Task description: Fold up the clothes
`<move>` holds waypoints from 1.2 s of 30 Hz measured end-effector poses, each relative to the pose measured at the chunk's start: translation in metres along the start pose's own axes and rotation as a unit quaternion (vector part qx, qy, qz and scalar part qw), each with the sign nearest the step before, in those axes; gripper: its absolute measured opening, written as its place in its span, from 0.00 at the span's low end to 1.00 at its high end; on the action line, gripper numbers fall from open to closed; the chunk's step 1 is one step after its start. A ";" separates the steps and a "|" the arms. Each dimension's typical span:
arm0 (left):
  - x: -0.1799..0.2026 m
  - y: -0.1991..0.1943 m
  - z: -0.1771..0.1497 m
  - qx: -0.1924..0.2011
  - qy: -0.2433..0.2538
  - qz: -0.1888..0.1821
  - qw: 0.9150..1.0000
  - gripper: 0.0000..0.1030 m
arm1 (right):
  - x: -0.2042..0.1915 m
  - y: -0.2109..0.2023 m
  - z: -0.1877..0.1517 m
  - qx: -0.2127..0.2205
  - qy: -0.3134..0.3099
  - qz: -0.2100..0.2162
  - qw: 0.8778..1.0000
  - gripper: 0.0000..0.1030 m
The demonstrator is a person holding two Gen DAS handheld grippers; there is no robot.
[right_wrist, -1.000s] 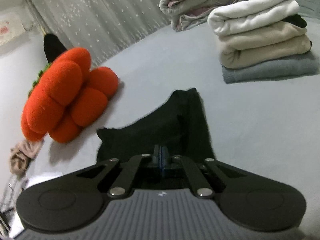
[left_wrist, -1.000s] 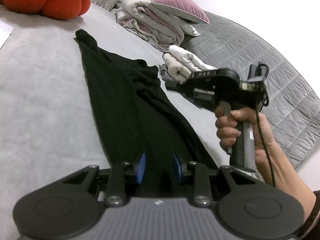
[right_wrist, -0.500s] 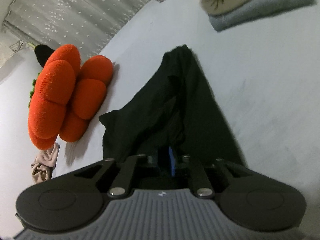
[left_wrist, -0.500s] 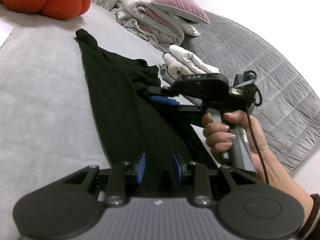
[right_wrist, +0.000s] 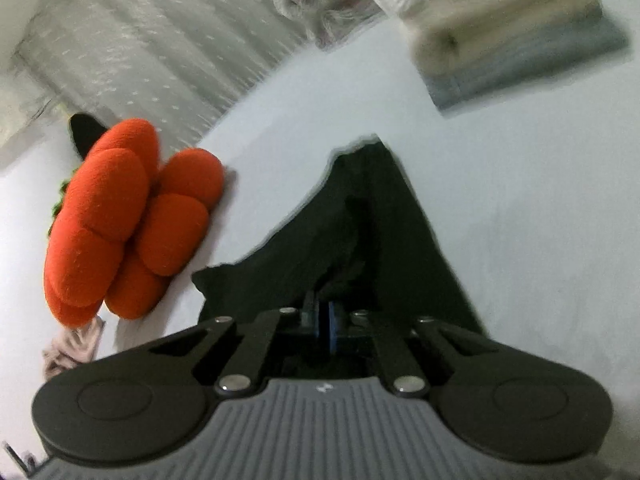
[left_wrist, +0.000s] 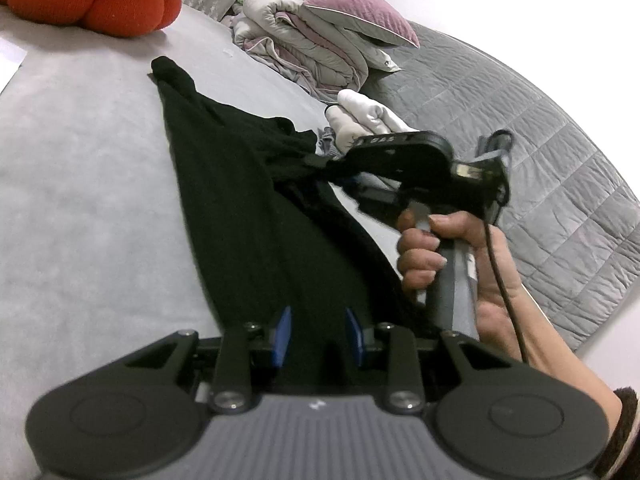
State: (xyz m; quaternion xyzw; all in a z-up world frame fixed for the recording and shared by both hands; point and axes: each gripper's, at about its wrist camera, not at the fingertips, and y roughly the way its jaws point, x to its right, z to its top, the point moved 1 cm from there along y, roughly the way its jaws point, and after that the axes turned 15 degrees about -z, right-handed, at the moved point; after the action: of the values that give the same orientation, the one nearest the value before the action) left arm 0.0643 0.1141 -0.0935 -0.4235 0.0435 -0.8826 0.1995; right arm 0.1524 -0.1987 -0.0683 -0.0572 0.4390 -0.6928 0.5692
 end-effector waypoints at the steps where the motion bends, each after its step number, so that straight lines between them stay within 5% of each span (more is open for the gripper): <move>1: 0.000 0.000 0.000 0.000 0.000 0.000 1.000 0.30 | -0.004 -0.002 0.000 0.010 -0.019 -0.008 1.000 0.06; 8: 0.002 0.000 0.002 -0.010 0.006 0.008 1.000 0.30 | 0.014 -0.006 0.000 0.000 -0.030 -0.033 0.999 0.16; 12: 0.007 0.001 0.002 -0.018 0.010 0.012 1.000 0.30 | 0.013 -0.037 -0.003 0.004 -0.061 -0.031 0.998 0.36; 24: 0.045 0.023 -0.007 -0.050 0.031 0.023 0.998 0.30 | 0.018 -0.094 -0.052 -0.040 -0.143 0.037 0.988 0.36; 29: 0.055 0.034 -0.006 -0.042 0.021 0.029 0.998 0.30 | -0.013 -0.101 -0.086 -0.032 -0.211 0.045 0.976 0.36; 31: 0.058 0.038 -0.006 -0.039 0.016 0.034 0.999 0.30 | -0.013 -0.103 -0.099 -0.019 -0.244 0.034 0.969 0.34; 35: 0.063 0.043 -0.004 -0.036 0.015 0.042 0.998 0.30 | -0.014 -0.104 -0.117 0.021 -0.305 0.010 0.952 0.02; 36: 0.063 0.044 -0.003 -0.035 0.015 0.044 0.998 0.30 | -0.015 -0.105 -0.118 0.030 -0.317 0.005 0.948 0.02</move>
State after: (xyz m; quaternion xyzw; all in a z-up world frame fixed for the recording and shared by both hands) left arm 0.0402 0.0489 -0.0603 -0.4148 0.0956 -0.8771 0.2226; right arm 0.0116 -0.1256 -0.0635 -0.2546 0.2149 -0.6487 0.6843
